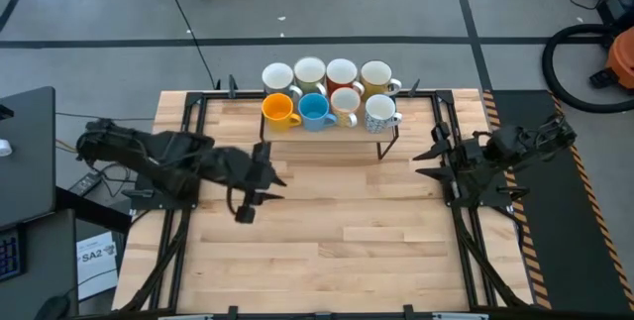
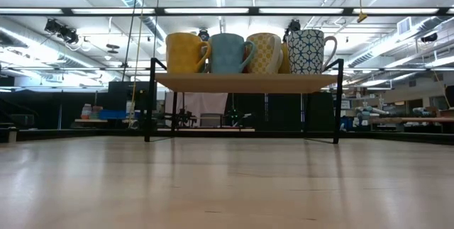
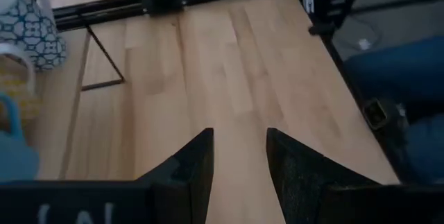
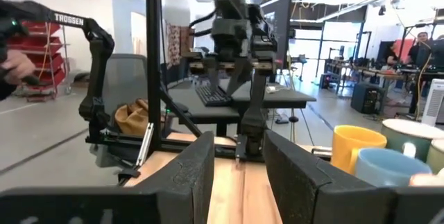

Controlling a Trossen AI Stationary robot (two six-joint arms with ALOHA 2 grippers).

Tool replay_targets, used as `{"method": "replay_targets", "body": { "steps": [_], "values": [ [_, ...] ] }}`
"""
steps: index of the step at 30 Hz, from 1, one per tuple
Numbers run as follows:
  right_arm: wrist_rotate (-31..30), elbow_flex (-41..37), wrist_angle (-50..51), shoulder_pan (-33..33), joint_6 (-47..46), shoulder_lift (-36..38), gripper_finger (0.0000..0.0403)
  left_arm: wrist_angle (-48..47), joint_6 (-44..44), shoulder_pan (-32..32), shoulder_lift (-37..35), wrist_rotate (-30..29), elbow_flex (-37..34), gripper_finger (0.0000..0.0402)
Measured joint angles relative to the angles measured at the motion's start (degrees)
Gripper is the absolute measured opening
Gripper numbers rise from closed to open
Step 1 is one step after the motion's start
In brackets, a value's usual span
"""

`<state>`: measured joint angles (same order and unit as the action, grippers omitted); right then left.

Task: Place coffee mugs
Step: Return to Home Position

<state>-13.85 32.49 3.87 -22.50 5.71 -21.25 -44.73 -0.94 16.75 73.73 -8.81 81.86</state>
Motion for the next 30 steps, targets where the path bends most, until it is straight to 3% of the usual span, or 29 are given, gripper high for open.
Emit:
{"method": "replay_targets", "body": {
  "steps": [5, 14, 18, 30],
  "values": [
    [0.0, -7.7, -5.1, 1.2, -1.5, 4.7, 0.0132, 8.8, 2.5, -6.5, -3.1, 4.6, -8.9, 0.0139],
    [-2.0, -16.5, -5.6, 3.1, -2.5, 15.9, 0.0132, 17.9, 3.1, -12.1, -9.3, 6.4, -19.0, 0.0139],
    [-3.4, -20.1, -5.7, 3.5, -2.5, 21.0, 0.0132, 19.4, 3.2, -13.6, -12.0, 6.5, -21.4, 0.0139],
    [-7.6, -25.8, -7.3, 4.4, -3.2, 21.2, 0.0132, 17.1, 4.7, -14.7, -18.7, 6.6, -22.3, 0.0139]
  ]
}}
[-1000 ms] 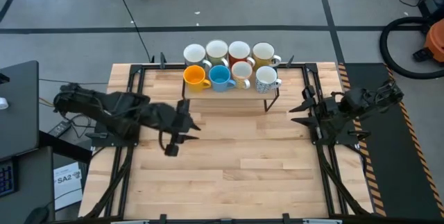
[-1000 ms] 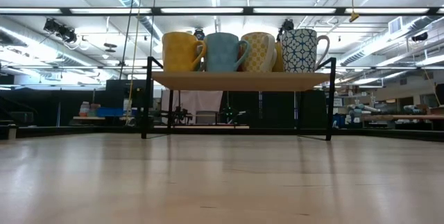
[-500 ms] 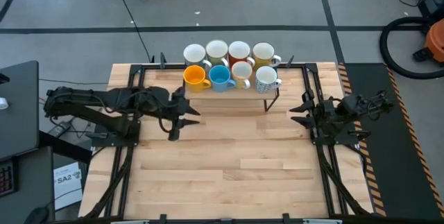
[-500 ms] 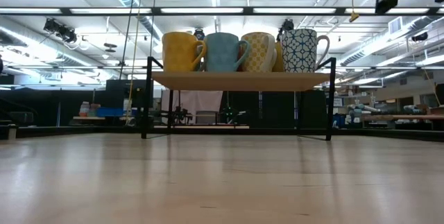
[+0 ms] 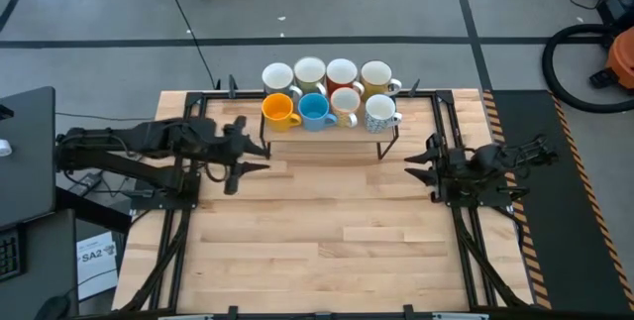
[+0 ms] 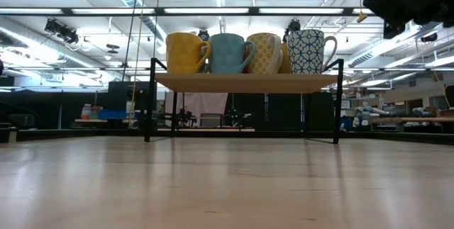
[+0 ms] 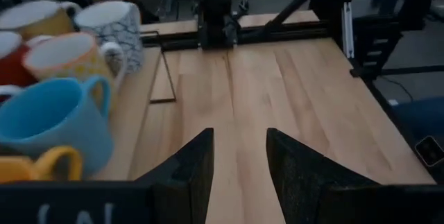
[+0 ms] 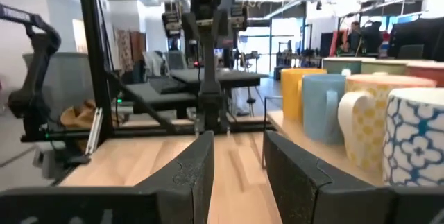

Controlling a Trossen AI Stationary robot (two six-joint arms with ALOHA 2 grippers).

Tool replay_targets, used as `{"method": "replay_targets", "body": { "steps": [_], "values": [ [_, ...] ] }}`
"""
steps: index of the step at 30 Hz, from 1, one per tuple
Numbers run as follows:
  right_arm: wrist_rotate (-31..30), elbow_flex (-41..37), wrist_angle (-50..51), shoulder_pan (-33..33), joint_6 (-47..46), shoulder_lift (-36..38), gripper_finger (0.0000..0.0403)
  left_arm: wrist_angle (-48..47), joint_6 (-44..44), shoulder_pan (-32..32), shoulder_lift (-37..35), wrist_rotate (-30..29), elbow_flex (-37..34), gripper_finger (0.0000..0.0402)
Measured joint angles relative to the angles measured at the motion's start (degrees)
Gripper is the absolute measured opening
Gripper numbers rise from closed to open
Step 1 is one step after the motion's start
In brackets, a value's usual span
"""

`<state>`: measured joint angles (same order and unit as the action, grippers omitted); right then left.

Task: Place coffee mugs
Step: Return to Home Position

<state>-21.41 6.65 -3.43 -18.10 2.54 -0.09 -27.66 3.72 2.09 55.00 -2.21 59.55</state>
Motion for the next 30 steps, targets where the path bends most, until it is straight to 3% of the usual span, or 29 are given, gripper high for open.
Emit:
{"method": "replay_targets", "body": {
  "steps": [6, 13, 18, 22, 30],
  "values": [
    [-0.2, -3.7, -2.0, 0.0, 0.1, -0.1, 0.0132, -5.0, -0.3, -1.4, -6.2, 0.0, 0.0, 0.0139],
    [-0.2, -6.3, -4.9, 0.0, 0.1, -0.1, 0.0132, -8.3, -1.5, -1.4, -8.3, 1.3, -0.3, 0.0139],
    [-0.2, -6.3, -3.8, 0.0, 0.0, -0.1, 0.0132, 5.4, -3.8, -1.4, -10.6, 6.6, -12.0, 0.0139],
    [-0.1, -6.3, -4.3, 0.0, -0.2, -0.1, 0.0132, 18.0, -5.0, -1.9, -12.7, 7.3, -22.1, 0.0139],
    [0.0, -6.3, -4.0, 0.0, -1.5, -0.1, 0.0132, 22.1, -4.5, -8.2, -17.1, 7.2, -29.8, 0.0139]
  ]
}}
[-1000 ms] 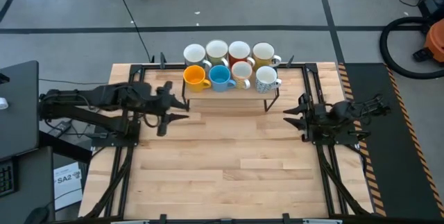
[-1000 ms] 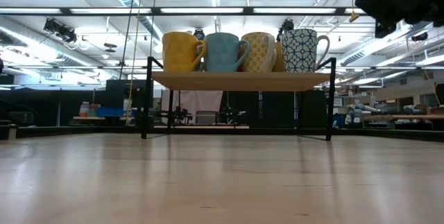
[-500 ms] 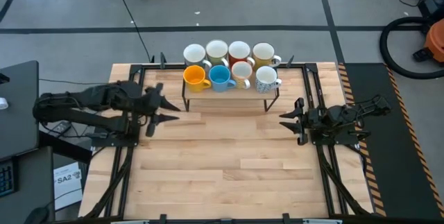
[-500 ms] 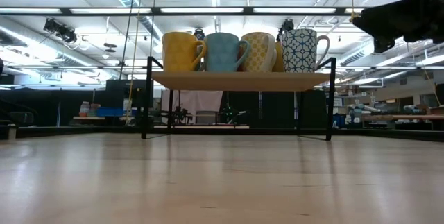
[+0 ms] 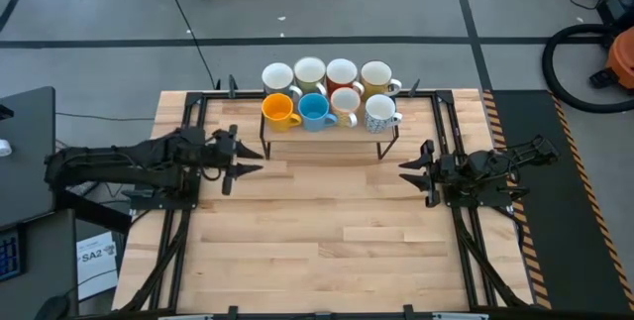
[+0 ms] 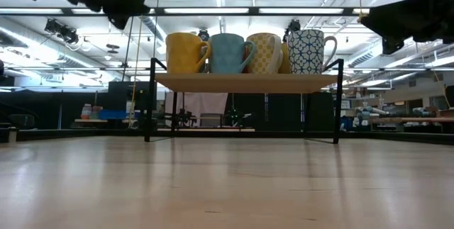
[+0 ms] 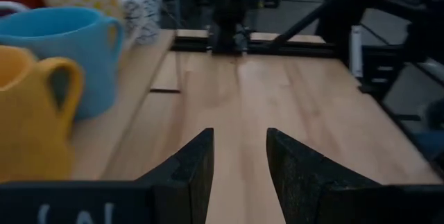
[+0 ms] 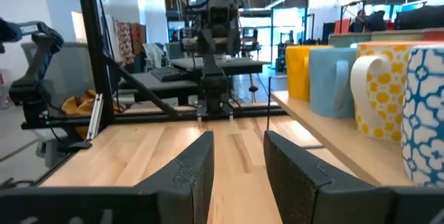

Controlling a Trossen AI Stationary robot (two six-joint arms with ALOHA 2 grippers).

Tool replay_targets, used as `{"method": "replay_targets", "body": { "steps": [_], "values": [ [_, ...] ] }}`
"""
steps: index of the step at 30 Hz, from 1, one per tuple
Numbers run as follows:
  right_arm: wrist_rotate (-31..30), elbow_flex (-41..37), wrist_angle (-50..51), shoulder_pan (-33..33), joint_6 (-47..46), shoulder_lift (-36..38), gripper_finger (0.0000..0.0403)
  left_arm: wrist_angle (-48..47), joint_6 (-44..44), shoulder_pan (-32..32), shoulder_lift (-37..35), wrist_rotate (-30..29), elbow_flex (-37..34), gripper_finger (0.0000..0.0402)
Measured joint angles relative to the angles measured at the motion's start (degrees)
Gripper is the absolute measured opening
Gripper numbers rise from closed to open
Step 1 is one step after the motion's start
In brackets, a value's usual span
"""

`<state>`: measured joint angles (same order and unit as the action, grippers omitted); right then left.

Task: Place coffee mugs
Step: Return to Home Position

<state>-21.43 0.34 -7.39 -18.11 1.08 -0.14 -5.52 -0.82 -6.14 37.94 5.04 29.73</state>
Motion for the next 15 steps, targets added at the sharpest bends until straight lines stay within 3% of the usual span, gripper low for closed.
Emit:
{"method": "replay_targets", "body": {
  "steps": [15],
  "values": [
    [0.1, 0.0, 1.7, 0.0, -1.2, 0.0, 0.0132, 0.4, 2.6, -13.6, -14.0, 8.8, -9.1, 0.0139]
  ]
}}
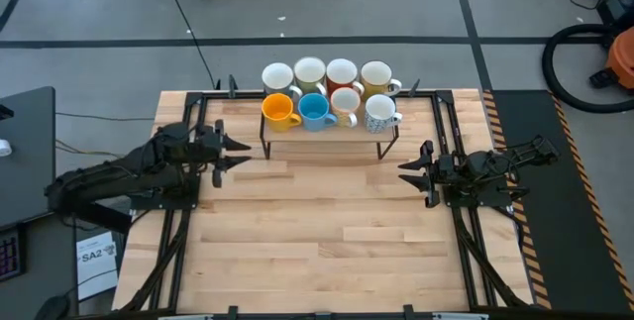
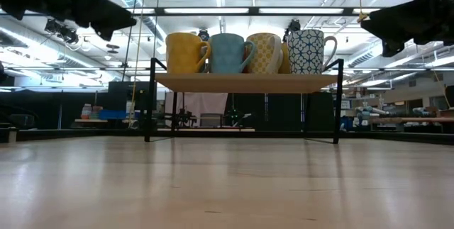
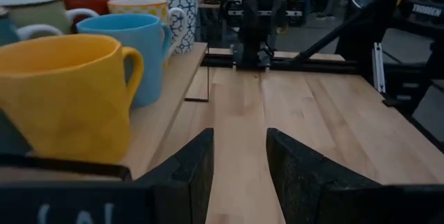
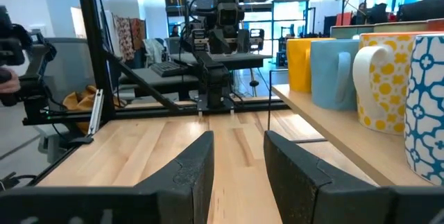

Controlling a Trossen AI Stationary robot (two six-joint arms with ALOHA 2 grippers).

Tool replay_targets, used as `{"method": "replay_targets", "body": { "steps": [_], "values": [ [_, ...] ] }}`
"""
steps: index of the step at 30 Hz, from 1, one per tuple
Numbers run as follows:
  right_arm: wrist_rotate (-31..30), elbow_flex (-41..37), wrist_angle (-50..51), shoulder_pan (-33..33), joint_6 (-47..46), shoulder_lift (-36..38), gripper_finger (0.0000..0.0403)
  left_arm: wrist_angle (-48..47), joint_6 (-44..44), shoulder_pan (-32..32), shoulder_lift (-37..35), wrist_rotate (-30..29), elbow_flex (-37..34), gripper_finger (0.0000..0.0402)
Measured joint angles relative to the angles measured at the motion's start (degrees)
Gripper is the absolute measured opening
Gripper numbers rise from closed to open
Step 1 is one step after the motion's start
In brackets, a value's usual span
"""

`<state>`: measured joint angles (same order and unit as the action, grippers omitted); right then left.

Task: Place coffee mugs
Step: Return to Home Position

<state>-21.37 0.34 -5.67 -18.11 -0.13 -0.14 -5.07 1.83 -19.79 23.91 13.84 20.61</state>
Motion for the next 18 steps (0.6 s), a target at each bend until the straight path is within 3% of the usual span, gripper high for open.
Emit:
{"method": "replay_targets", "body": {
  "steps": [8, 18],
  "values": [
    [0.0, 0.0, -0.1, 0.0, 0.2, 0.0, 0.0132, 2.7, -4.0, -3.9, -6.4, 1.9, -7.8, 0.0139],
    [0.0, 0.0, -0.1, 0.0, 0.3, 0.0, 0.0132, 18.3, -7.5, -4.2, -10.6, 0.8, -19.3, 0.0139]
  ]
}}
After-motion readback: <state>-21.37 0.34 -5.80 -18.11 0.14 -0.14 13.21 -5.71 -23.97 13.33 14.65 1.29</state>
